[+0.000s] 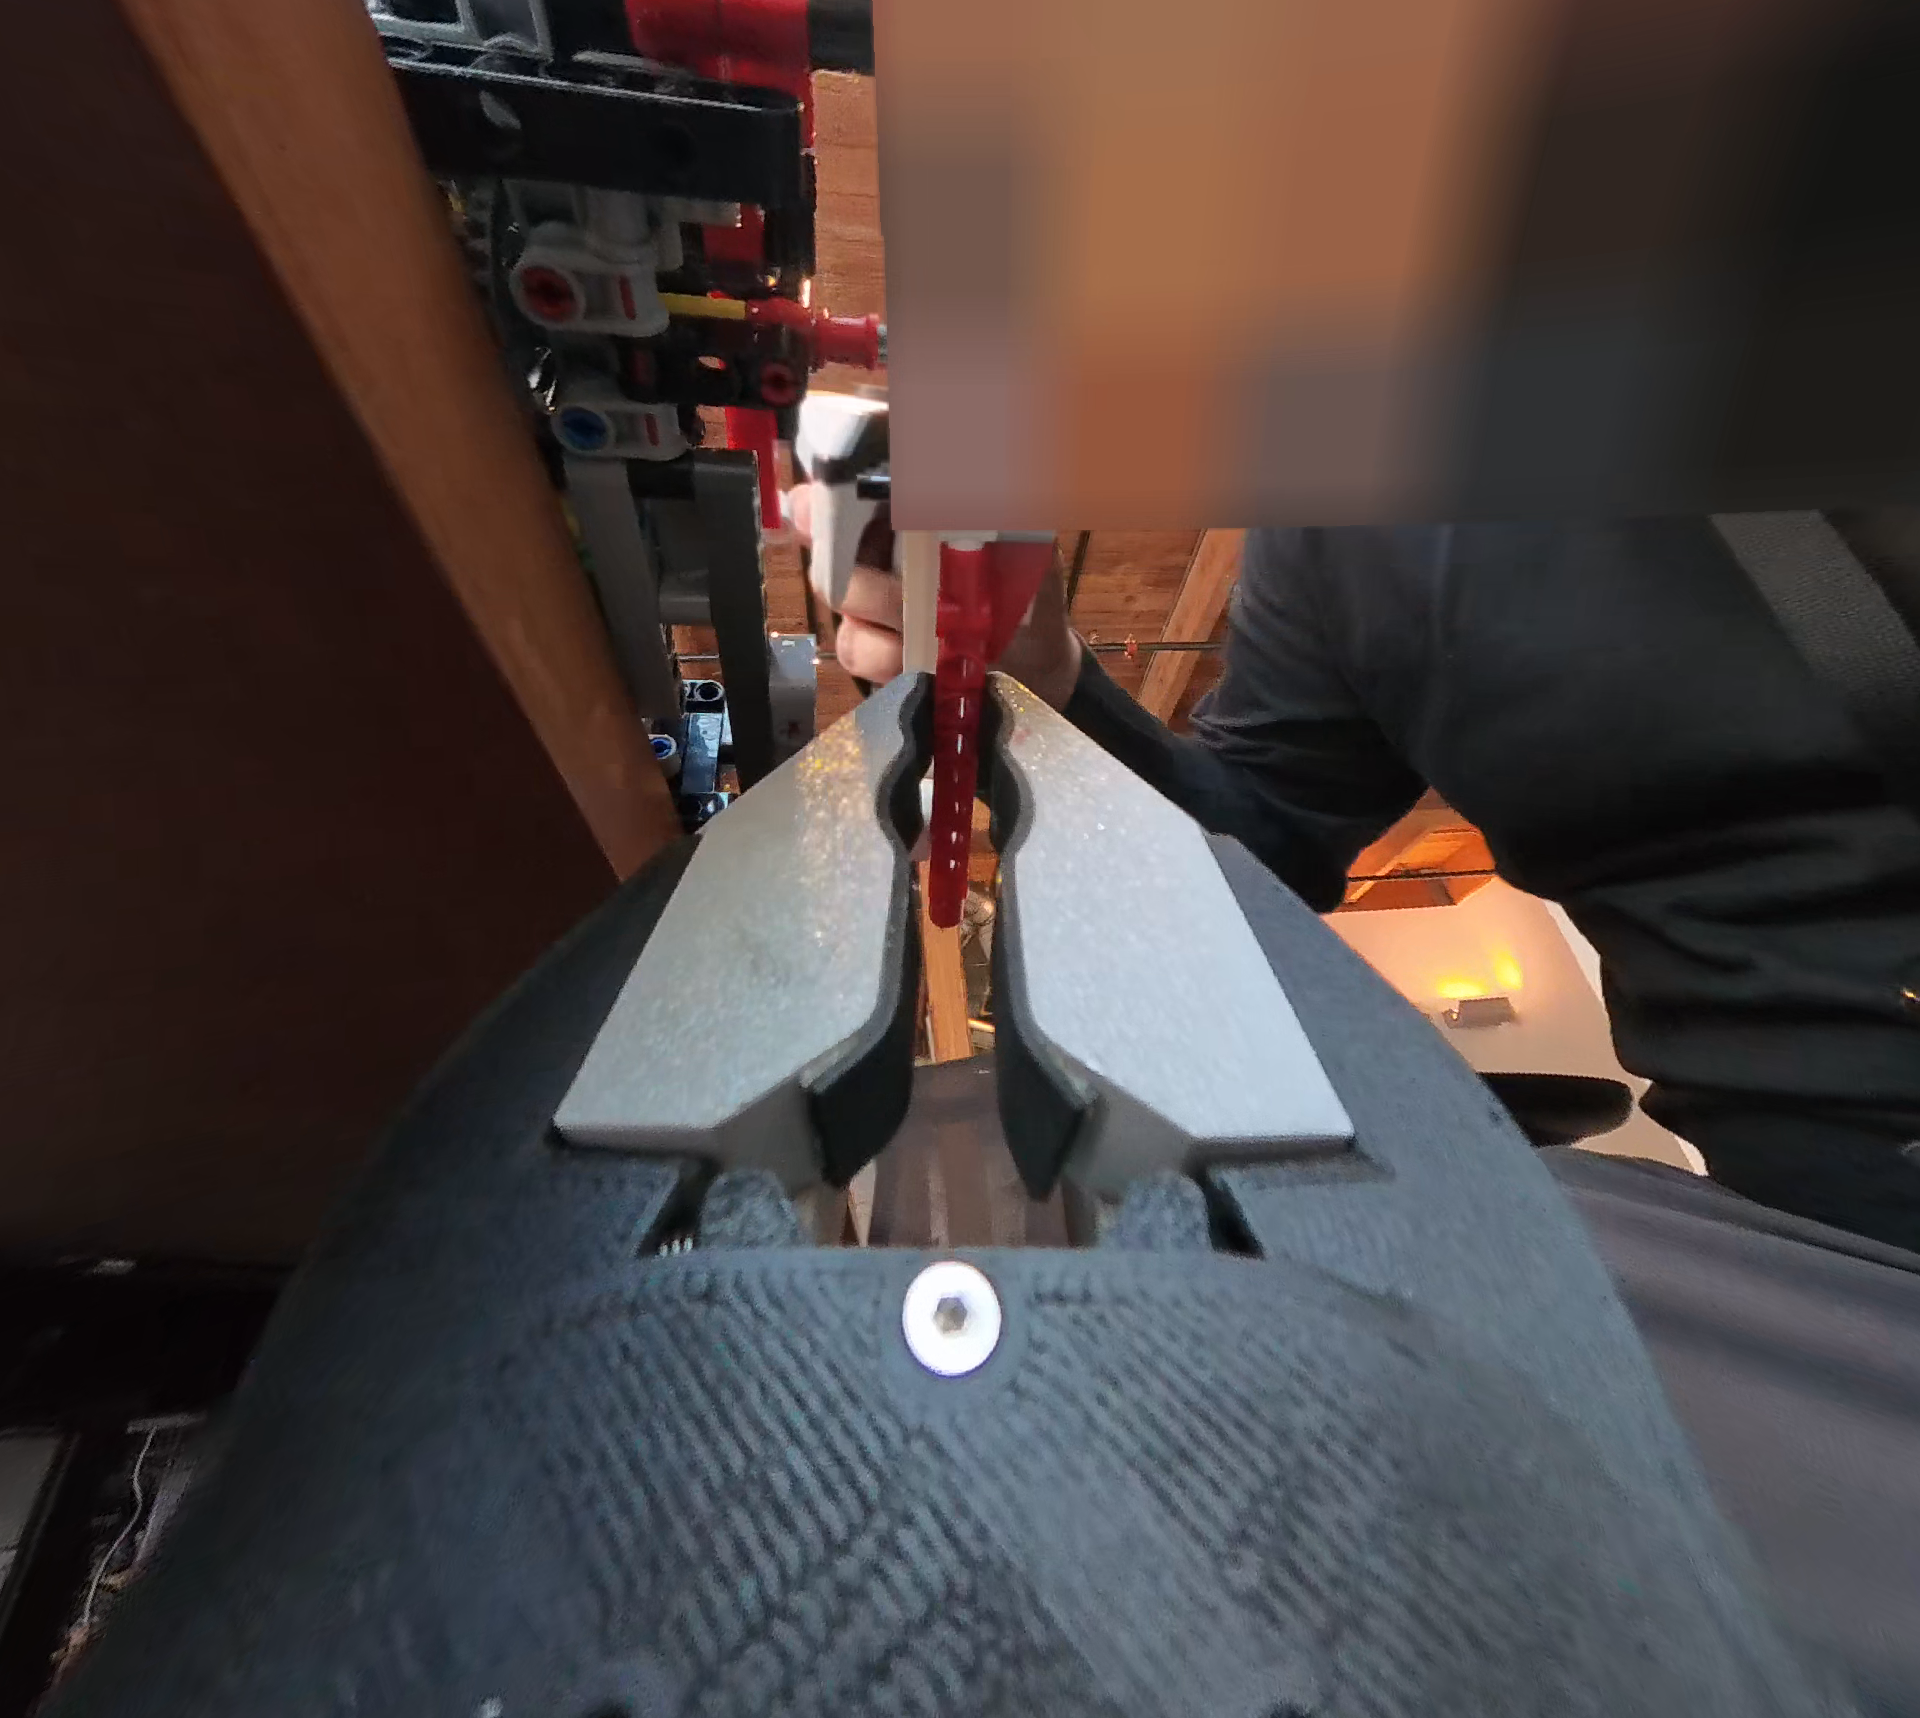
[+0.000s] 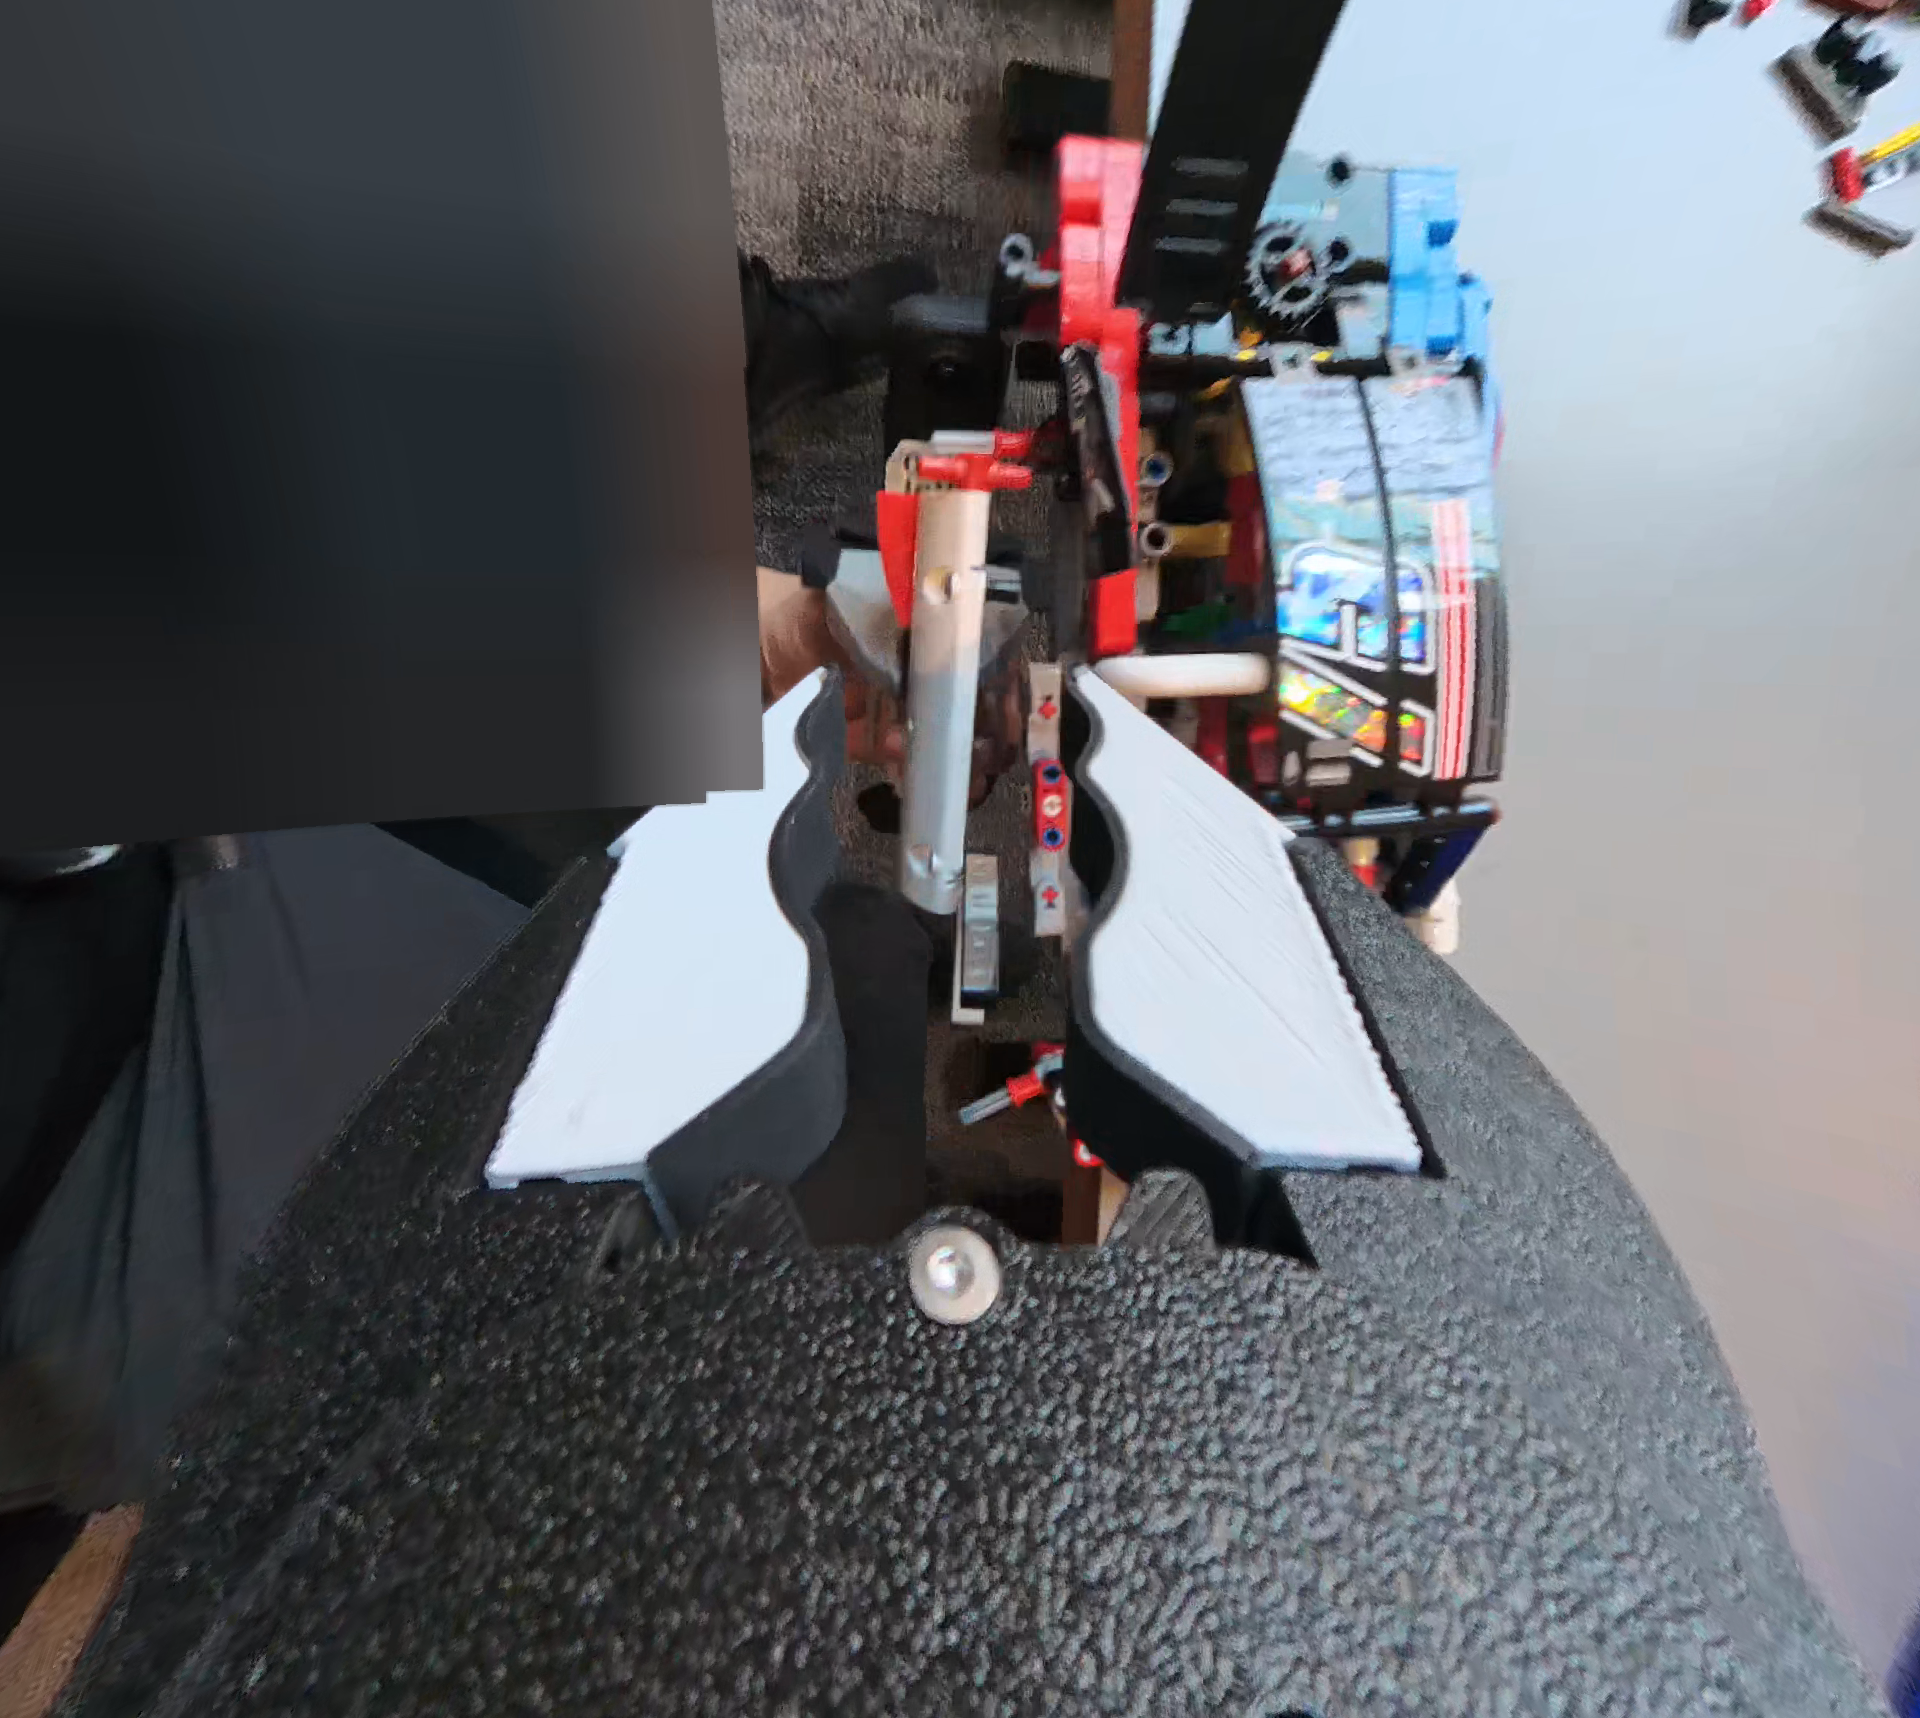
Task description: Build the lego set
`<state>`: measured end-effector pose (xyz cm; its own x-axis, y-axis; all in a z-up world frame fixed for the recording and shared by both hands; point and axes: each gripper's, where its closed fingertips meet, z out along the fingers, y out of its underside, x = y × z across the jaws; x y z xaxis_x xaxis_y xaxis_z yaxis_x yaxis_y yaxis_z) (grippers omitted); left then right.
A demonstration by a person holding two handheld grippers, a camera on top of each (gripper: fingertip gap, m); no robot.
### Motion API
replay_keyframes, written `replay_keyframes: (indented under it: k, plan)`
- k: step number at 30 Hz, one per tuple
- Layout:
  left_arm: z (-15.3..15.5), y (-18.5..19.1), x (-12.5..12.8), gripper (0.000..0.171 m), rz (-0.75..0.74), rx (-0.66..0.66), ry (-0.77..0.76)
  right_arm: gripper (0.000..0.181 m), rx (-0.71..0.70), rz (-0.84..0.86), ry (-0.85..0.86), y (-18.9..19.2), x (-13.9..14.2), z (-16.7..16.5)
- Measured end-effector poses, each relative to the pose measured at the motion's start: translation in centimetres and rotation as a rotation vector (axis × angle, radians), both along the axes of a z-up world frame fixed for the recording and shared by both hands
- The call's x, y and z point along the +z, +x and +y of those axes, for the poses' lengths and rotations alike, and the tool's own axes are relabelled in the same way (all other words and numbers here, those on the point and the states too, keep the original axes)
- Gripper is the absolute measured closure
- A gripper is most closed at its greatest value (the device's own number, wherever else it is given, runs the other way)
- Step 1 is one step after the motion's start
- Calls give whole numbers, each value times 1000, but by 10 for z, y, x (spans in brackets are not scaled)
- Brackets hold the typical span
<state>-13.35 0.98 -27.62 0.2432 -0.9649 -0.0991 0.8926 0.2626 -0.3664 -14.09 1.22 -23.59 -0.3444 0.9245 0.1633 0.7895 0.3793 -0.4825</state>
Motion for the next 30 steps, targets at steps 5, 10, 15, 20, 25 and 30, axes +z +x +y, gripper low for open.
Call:
replay_keyframes:
  k: [5, 10, 15, 20, 25, 30]
  plan:
    - [-6, 8, 8, 167, 11, -23, 28, 159, 2, -143, 59, 13, -34, 5]
    - [-6, 13, 9, 165, 17, -22, 9, 172, 41, -212, 24, 19, -37, -3]
    - [1, 12, 5, 158, 65, 1, -55, 177, 73, -234, 45, 22, -39, -5]
    - [1, 3, 0, 161, 77, 52, -68, 177, 93, -227, 56, 20, -38, -6]
    - [-1, -6, -2, 164, 55, 69, -69, 176, 122, -223, 99, 15, -37, -8]
    - [-8, -14, 0, 164, 46, 76, -58, 176, 138, -231, 95, 6, -36, -15]
